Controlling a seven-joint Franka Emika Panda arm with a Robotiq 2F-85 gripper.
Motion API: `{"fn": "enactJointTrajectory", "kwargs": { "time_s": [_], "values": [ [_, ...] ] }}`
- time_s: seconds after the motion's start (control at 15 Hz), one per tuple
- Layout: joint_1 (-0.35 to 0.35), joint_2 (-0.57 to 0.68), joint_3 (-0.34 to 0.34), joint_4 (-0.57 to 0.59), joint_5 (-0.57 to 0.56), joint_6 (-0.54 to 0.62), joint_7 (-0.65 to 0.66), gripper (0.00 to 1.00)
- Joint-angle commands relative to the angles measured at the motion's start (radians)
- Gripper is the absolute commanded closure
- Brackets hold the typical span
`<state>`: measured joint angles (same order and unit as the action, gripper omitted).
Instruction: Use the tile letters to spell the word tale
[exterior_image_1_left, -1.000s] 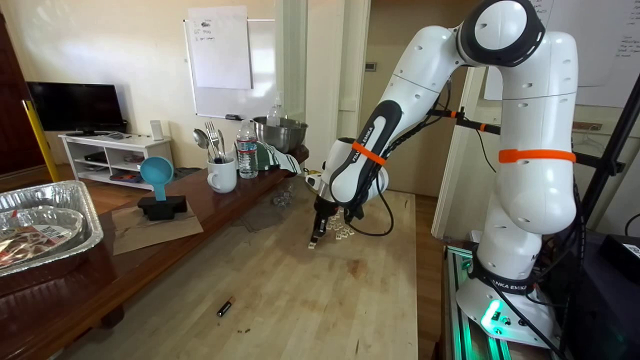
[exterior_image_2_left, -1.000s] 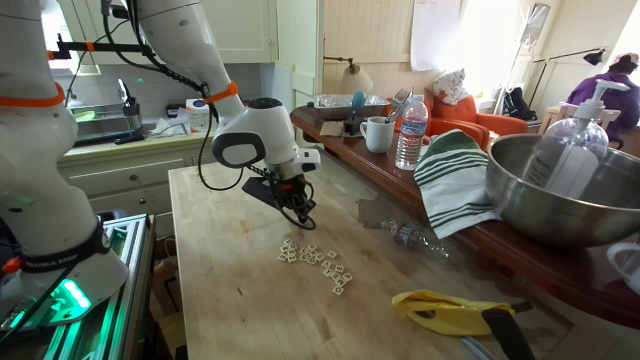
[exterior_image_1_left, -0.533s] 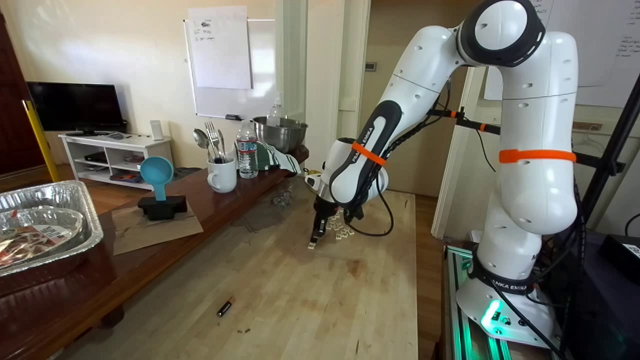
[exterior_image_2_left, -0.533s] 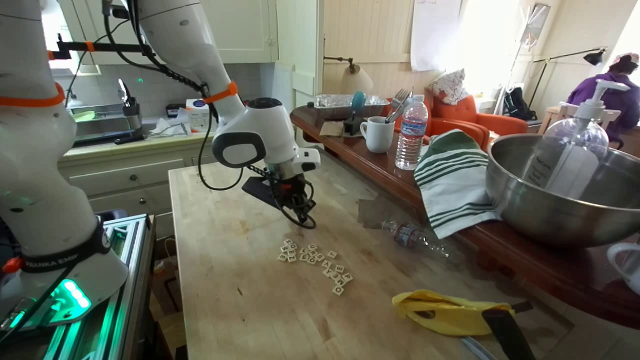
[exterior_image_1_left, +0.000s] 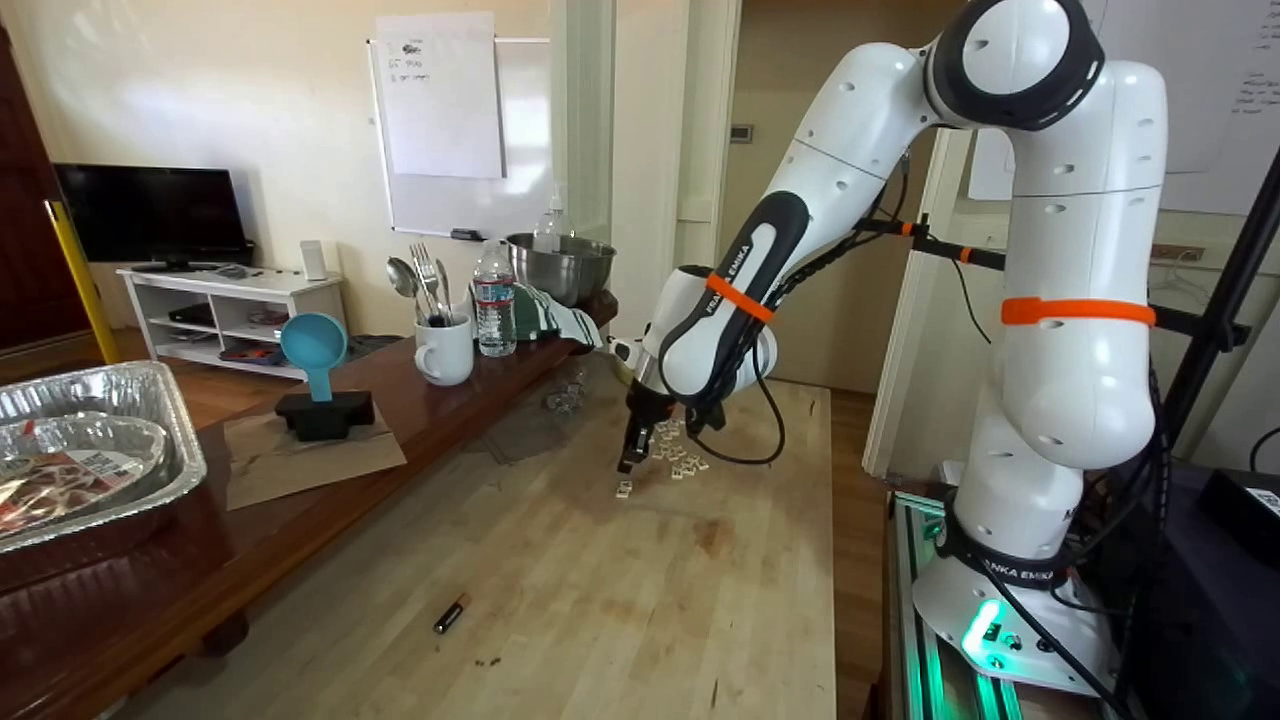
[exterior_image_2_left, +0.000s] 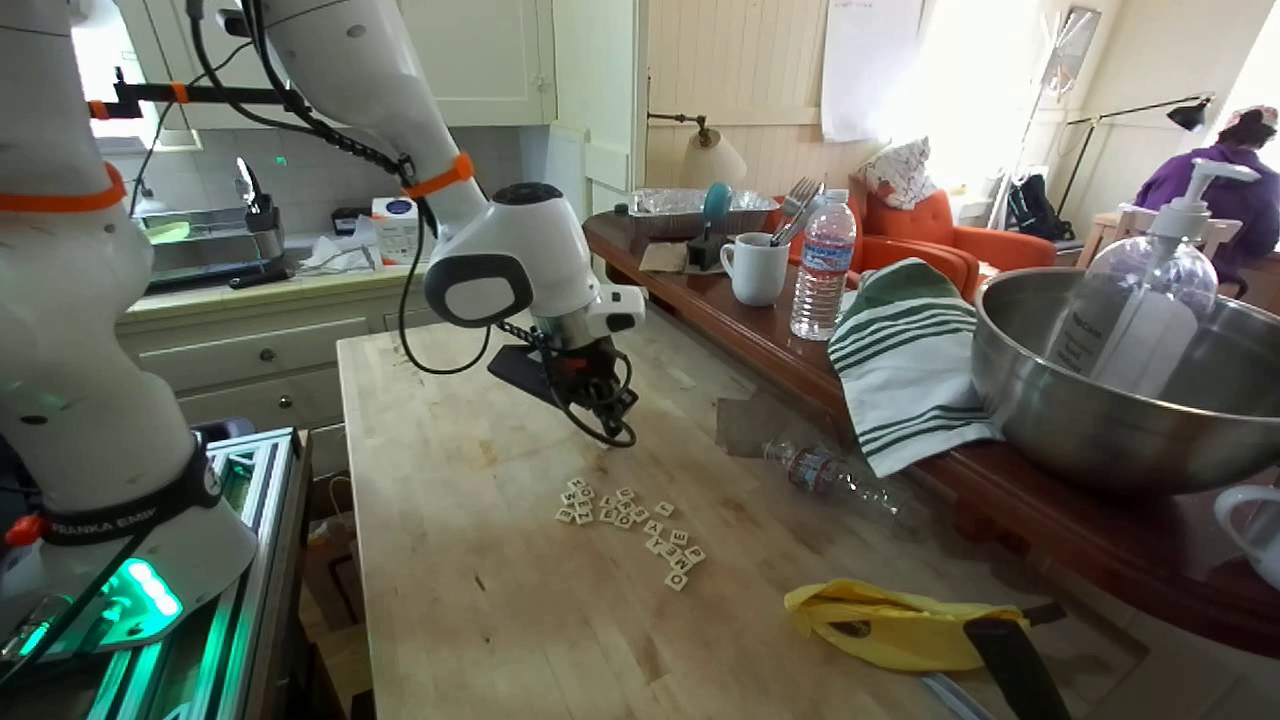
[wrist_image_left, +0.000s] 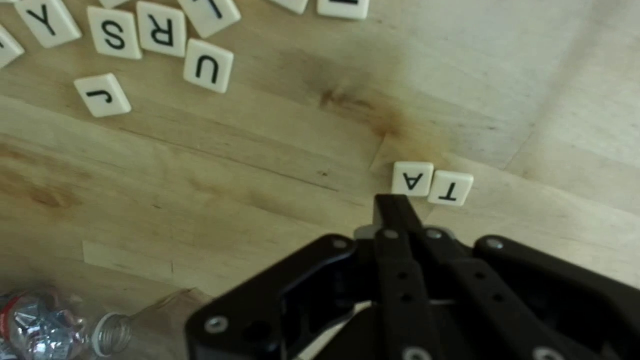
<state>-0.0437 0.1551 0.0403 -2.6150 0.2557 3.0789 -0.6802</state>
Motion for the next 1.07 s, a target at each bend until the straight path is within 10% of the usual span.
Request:
{"fn": "enactJointTrajectory", "kwargs": {
  "time_s": [0.0,1.0],
  "values": [
    [0.001,-0.048,-0.005,-0.019,0.004,-0.011,0.013,1.0],
    [-0.041,-0.082,-0.139,-0.104,-0.044,-0.009,-0.056,1.0]
  ]
}}
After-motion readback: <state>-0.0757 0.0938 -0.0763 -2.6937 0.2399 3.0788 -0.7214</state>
